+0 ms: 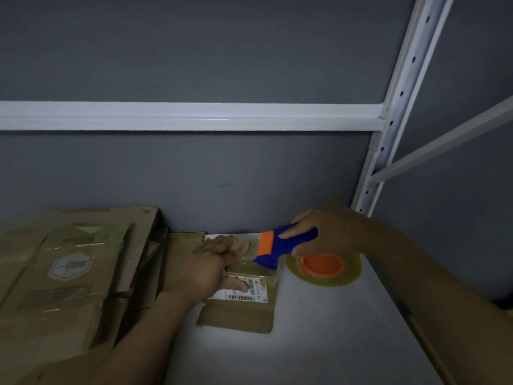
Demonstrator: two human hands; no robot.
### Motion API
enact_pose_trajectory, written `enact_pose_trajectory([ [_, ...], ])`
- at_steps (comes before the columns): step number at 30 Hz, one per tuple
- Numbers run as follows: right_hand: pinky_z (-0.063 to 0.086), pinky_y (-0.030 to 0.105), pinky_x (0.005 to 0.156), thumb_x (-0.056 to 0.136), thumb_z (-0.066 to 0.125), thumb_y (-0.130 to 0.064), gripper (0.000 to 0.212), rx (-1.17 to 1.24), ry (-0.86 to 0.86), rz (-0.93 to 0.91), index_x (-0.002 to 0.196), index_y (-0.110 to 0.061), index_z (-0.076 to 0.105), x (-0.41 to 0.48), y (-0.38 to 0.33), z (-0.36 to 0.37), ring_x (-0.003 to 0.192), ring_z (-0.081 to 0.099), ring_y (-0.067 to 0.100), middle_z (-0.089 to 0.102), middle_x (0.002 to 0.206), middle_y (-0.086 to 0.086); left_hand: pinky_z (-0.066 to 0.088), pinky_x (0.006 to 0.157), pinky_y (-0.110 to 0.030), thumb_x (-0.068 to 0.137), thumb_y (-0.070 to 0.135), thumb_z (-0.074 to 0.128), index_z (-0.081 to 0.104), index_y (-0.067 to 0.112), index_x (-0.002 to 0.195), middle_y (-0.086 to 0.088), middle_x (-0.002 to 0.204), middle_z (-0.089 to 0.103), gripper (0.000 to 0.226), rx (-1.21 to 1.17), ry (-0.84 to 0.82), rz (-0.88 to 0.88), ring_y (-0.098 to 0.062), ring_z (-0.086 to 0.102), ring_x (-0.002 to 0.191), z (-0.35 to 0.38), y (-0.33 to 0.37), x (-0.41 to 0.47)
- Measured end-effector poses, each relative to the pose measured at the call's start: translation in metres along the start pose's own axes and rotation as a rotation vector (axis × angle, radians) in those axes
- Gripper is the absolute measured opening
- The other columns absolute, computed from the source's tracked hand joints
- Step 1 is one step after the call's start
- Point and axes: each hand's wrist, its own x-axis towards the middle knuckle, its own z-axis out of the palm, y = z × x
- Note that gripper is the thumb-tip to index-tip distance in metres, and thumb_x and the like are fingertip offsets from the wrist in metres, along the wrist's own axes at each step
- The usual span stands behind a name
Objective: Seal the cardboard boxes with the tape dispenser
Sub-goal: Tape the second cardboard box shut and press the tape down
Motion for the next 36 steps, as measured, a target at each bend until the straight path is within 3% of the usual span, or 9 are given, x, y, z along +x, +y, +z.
enact_pose_trajectory([
  [5,0.042,0.019,0.084,0.087,0.059,-0.053,0.045,0.108,-0.039,0.057,0.131,-0.049,0.049,-0.016,0.007,0.010,0.108,0.047,0.006,0.050,0.127,-0.015,0.009,0.112,-0.024,0.051,0.097,-0.008,0.007,0.038,0.149,0.006,0.161,0.013,0.116,0.068,-0.068,0.018,-0.018,0.014,0.148,0.001,-0.005,0.000],
  [14,0.039,0.020,0.088,0.082,0.065,-0.052,0.048,0.224,0.091,0.125,0.128,-0.051,0.051,-0.037,0.009,0.043,0.111,0.045,0.002,0.048,0.130,-0.019,0.024,0.117,-0.042,0.086,0.082,0.010,0.026,0.019,0.151,-0.014,0.153,0.033,0.091,0.249,-0.074,0.068,-0.029,0.038,0.138,0.005,0.002,-0.003],
  [18,0.034,0.011,0.076,0.081,0.063,-0.055,0.051,0.192,0.139,0.124,0.130,-0.052,0.048,-0.043,0.003,0.049,0.104,0.043,-0.001,0.050,0.125,-0.020,0.001,0.117,-0.045,0.074,0.090,0.000,-0.004,0.018,0.152,-0.010,0.160,-0.005,0.106,0.229,-0.099,0.194,-0.034,-0.004,0.146,0.003,0.031,0.009],
  [19,0.033,0.012,0.075,0.081,0.063,-0.056,0.052,0.208,0.150,0.141,0.131,-0.050,0.048,-0.045,0.001,0.052,0.105,0.043,0.000,0.049,0.125,-0.020,0.007,0.116,-0.048,0.077,0.087,0.001,0.002,0.014,0.152,-0.010,0.160,0.001,0.104,0.201,-0.105,0.187,-0.036,0.002,0.146,0.005,0.037,0.012],
  [21,0.036,0.019,0.081,0.081,0.065,-0.053,0.053,0.296,0.180,0.183,0.132,-0.046,0.049,-0.049,-0.003,0.064,0.111,0.045,0.004,0.048,0.129,-0.018,0.023,0.111,-0.049,0.091,0.073,0.019,0.021,0.008,0.149,-0.010,0.155,0.025,0.087,0.164,-0.067,0.142,-0.035,0.030,0.141,0.008,0.040,0.017],
  [24,0.040,0.019,0.085,0.081,0.069,-0.046,0.054,0.462,0.251,0.219,0.131,-0.042,0.052,-0.057,-0.007,0.082,0.110,0.046,0.003,0.050,0.128,-0.016,0.012,0.116,-0.041,0.089,0.057,0.051,0.009,0.019,0.148,-0.002,0.155,0.024,0.081,0.064,-0.046,0.193,-0.028,0.030,0.143,0.016,0.023,0.020],
  [28,0.038,0.017,0.083,0.083,0.066,-0.048,0.053,0.434,0.220,0.308,0.132,-0.047,0.047,-0.095,0.004,0.096,0.106,0.043,-0.001,0.042,0.122,-0.025,0.007,0.118,-0.036,0.077,0.073,0.023,0.006,0.031,0.151,0.002,0.160,0.020,0.086,0.088,-0.053,0.170,-0.019,0.018,0.148,0.015,0.022,0.022],
  [32,0.031,0.008,0.075,0.084,0.059,-0.056,0.054,0.275,0.238,0.386,0.135,-0.047,0.044,-0.122,0.010,0.110,0.102,0.039,-0.005,0.041,0.131,-0.024,0.009,0.119,-0.043,0.055,0.097,-0.009,0.013,0.028,0.154,0.002,0.161,0.017,0.123,0.103,-0.083,0.139,-0.022,0.016,0.148,0.008,0.033,0.024],
  [36,0.039,0.018,0.084,0.085,0.058,-0.055,0.050,0.163,0.315,0.320,0.131,-0.037,0.052,-0.107,-0.012,0.114,0.106,0.053,0.006,0.050,0.126,-0.014,0.013,0.118,-0.042,0.049,0.104,0.008,0.007,0.031,0.155,0.000,0.155,0.023,0.128,0.179,-0.100,0.117,-0.027,0.020,0.142,0.007,0.039,0.026],
])
